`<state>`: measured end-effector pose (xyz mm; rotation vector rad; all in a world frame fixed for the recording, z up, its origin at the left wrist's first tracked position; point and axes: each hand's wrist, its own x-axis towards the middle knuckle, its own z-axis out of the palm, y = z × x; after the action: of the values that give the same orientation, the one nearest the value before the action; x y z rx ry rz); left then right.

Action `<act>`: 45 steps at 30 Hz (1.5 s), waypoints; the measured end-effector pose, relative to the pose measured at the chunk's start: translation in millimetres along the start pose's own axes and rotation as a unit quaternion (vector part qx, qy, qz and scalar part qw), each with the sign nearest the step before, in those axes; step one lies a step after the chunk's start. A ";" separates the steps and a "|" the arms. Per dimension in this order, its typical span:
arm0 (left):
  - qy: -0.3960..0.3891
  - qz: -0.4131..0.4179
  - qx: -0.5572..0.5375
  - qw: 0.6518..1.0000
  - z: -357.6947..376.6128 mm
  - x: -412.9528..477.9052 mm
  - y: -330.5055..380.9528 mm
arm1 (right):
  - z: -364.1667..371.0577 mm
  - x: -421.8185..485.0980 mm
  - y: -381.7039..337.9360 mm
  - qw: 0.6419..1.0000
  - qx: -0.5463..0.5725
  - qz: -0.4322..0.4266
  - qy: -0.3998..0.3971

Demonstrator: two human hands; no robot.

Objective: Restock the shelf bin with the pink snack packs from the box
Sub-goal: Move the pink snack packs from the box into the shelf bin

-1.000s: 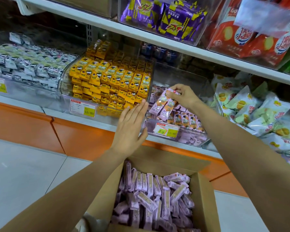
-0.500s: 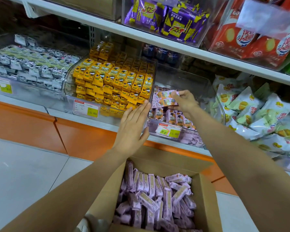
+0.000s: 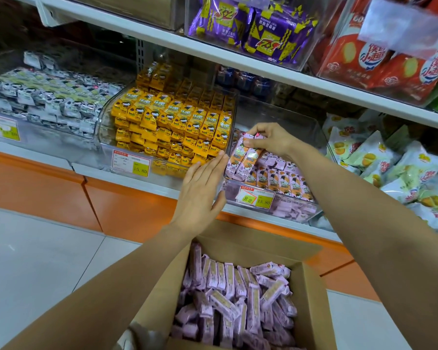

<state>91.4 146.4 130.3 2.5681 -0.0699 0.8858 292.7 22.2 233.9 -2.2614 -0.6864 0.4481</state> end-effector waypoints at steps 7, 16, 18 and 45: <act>0.000 0.010 -0.003 1.000 0.8 0.5 -4.2 | 24.7 3.7 6.2 0.991 -0.105 0.000 -0.089; 0.003 0.010 0.005 1.000 3.7 -0.1 -4.1 | 26.1 -11.8 16.7 0.990 -0.079 -0.017 -0.112; 0.004 0.007 0.009 1.000 3.8 0.1 -3.6 | 34.8 -15.3 24.0 0.983 -0.131 -0.013 -0.131; -0.208 -0.141 0.091 0.963 68.2 -167.7 8.0 | 150.8 -206.1 98.6 0.997 0.026 -0.046 0.048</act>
<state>-4.0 96.8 -15.5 2.7994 0.2614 0.2487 87.1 -77.7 83.2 -2.1769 -0.7180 0.3079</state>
